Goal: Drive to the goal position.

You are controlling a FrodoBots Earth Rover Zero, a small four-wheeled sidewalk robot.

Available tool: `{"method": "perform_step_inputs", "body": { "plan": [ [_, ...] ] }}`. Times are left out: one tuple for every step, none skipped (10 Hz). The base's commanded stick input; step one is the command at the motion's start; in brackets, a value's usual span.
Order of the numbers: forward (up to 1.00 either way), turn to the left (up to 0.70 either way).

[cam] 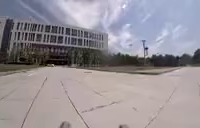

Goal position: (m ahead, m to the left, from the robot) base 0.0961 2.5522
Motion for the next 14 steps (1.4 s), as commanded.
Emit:
{"method": "perform_step_inputs", "body": {
  "plan": [
    [0.7,0.0],
    [0.7,0.0],
    [0.7,0.0],
    [0.7,0.0],
    [0.7,0.0],
    [0.7,0.0],
    [0.7,0.0],
    [0.7,0.0],
    [0.7,0.0],
    [0.7,0.0],
    [0.7,0.0],
    [0.7,0.0],
    [0.7,0.0],
    [0.7,0.0]
  ]
}}
